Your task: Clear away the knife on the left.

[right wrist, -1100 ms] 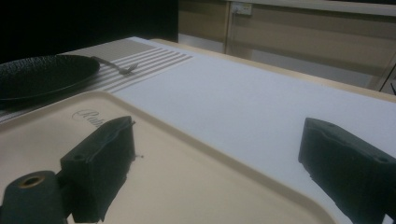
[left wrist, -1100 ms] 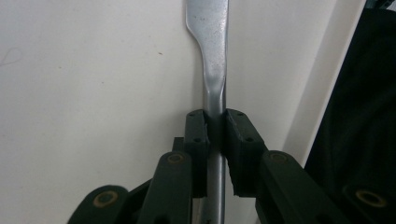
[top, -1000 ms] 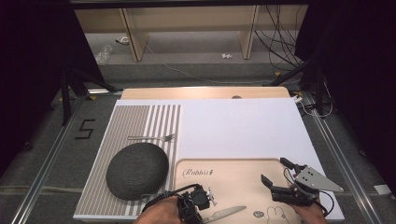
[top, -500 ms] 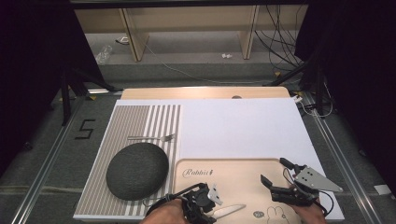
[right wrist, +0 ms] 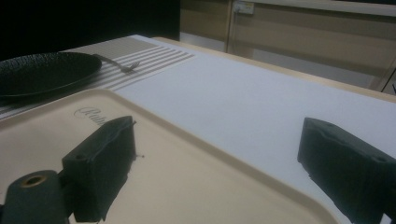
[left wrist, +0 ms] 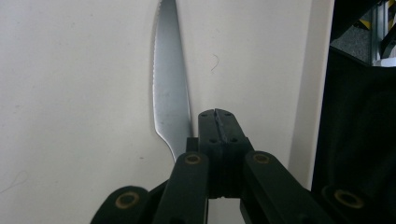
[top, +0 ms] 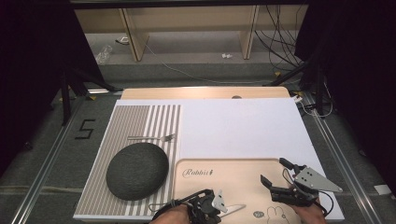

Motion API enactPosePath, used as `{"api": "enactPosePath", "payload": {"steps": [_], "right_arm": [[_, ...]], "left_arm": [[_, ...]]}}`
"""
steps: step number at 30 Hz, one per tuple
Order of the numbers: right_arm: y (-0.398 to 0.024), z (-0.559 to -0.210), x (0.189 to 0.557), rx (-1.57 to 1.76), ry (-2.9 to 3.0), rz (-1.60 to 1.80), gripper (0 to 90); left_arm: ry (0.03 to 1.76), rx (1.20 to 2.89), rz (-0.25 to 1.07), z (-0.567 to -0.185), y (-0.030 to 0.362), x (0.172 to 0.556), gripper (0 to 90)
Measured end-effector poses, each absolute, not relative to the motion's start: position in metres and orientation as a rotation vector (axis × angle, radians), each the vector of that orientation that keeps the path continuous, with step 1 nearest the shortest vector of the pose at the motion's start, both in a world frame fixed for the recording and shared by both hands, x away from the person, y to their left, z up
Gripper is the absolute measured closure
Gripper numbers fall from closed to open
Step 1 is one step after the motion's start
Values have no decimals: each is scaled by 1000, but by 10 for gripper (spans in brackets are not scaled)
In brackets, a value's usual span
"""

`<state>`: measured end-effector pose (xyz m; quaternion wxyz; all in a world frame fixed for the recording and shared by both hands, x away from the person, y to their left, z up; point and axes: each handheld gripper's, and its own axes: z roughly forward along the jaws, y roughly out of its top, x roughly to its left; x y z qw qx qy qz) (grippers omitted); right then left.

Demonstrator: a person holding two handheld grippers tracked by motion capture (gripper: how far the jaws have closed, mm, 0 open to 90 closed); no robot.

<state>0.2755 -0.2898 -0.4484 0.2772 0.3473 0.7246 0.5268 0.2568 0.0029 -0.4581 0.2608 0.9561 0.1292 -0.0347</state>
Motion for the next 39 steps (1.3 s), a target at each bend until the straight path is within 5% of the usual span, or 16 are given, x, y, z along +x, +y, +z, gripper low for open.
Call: {"api": "enactPosePath", "payload": {"steps": [39], "right_arm": [[-289, -449, 275, 925, 1957, 1409, 126]], "left_arm": [[536, 2565, -51, -468, 28, 289, 894]]}}
